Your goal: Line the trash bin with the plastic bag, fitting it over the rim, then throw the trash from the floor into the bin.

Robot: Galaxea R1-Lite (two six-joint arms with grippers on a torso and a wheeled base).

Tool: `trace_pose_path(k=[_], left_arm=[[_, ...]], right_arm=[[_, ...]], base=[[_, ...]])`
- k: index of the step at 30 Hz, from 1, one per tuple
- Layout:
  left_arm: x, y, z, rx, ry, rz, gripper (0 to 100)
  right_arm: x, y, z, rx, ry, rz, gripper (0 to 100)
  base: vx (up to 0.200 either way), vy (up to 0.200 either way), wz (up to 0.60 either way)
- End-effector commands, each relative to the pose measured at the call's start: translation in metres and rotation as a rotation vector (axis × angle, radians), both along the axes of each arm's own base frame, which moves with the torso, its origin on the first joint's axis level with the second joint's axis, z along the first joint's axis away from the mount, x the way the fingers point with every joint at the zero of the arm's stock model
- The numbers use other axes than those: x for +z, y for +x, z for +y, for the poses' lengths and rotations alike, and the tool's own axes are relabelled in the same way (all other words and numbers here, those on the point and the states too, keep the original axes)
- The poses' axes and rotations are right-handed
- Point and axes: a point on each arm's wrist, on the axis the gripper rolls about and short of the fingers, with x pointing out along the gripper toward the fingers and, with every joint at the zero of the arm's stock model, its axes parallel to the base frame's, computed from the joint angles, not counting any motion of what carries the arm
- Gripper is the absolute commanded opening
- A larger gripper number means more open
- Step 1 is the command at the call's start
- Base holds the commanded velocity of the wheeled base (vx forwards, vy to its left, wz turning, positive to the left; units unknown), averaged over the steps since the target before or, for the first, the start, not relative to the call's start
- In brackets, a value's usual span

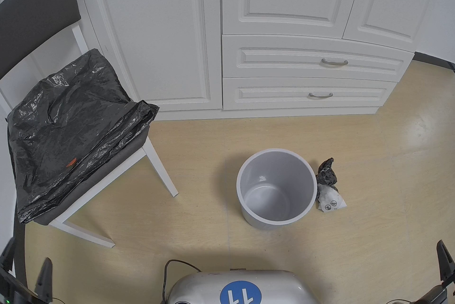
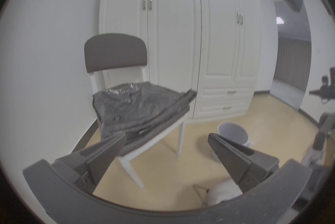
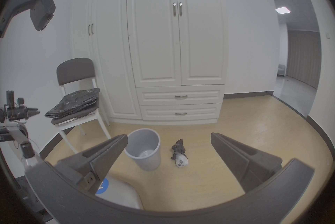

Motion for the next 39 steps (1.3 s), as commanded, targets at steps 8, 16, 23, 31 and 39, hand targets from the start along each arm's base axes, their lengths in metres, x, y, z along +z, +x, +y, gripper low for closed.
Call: trace_pose_path(k=[8,16,23,31,39], left_arm=[[0.092,0.011,0.001,0.042,0.18,0.123,100],[0.128,0.096,0.011,0.342,0.295,0.412,100],[0.115,0.113,0.053,0.392,0.589,0.65,100],[0.093,0.105,0.083,0.317,0.541,0.712,100],[0.068,0.115,0.099,0.307,0.5,0.752,100]], right_arm=[[0.045,0.07,0.003,0.072,-0.032,0.173,100],[0.056,0.121,0.006,0.074,-0.034,0.22,100],[0.056,0.145,0.011,0.053,-0.034,0.238,100],[0.055,0.146,0.018,0.048,-0.02,0.244,100],[0.05,0.144,0.02,0.046,0.062,0.275,100]], base=[[0.0,0.0,0.0],[0.0,0.0,0.0],[0.0,0.0,0.0],[0.0,0.0,0.0],[0.0,0.0,0.0]])
